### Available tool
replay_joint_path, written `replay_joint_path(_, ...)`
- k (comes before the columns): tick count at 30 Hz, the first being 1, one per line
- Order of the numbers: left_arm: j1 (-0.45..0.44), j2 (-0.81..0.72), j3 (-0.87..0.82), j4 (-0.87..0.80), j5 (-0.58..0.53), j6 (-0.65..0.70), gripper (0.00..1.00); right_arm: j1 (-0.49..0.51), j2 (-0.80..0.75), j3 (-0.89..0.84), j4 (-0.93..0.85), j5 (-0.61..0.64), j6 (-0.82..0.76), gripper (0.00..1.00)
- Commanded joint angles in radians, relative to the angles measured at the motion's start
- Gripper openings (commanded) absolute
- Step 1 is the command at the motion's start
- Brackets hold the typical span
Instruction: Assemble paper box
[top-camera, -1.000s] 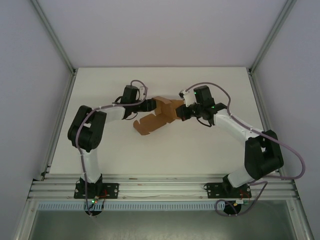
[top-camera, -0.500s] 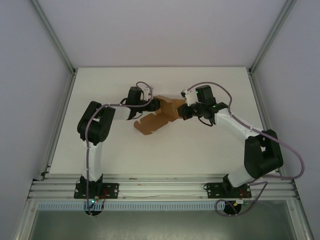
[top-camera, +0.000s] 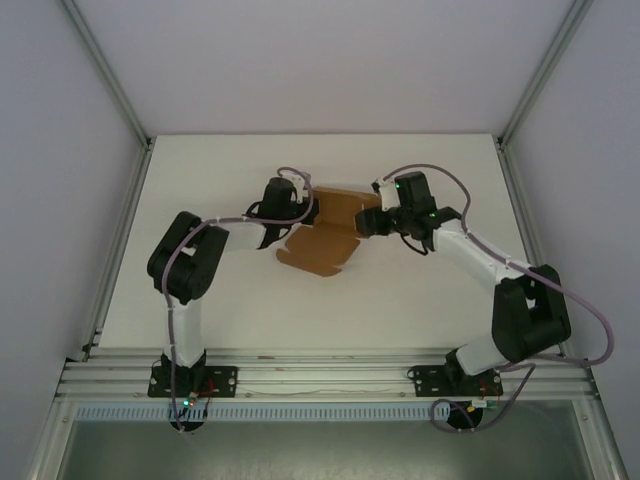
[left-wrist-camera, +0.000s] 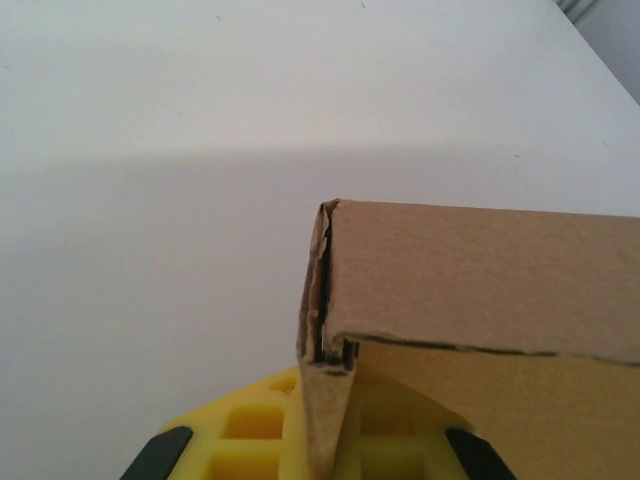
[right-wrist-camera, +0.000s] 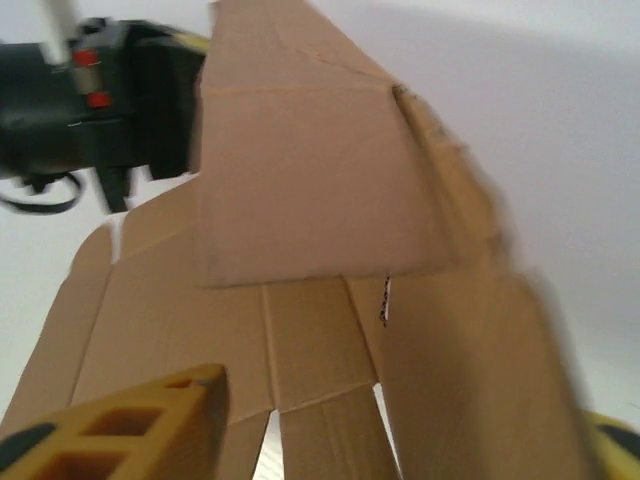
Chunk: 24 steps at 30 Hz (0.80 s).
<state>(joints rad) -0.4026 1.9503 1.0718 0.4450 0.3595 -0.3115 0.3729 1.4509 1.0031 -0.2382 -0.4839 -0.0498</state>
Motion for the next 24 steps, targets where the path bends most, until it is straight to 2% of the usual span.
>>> replay_joint_path(1,-0.008,-0.105,-0.064,-0.020,-0.119,0.020,0.00,0.001,-0.110,-0.054,0.108,0.170,0.113,0.82)
replay_joint_path(3,-0.017,-0.149,-0.082,-0.056,-0.177,0.021,0.00,0.001,-0.158,-0.080,0.168,0.235,0.149,1.00)
replay_joint_path(8,-0.033,-0.207,-0.084,-0.157,-0.250,0.030,0.00,0.001,-0.223,-0.086,0.288,0.302,0.193,1.00)
replay_joint_path(13,-0.045,-0.241,-0.098,-0.166,-0.264,0.022,0.00,0.001,-0.135,0.014,0.206,0.340,0.175,1.00)
replay_joint_path(16,-0.048,-0.249,-0.086,-0.197,-0.287,0.017,0.00,0.001,-0.082,0.057,0.148,0.310,0.158,1.00)
replay_joint_path(24,-0.049,-0.268,-0.067,-0.229,-0.281,-0.007,0.00,0.004,-0.039,0.000,0.218,0.203,0.165,1.00)
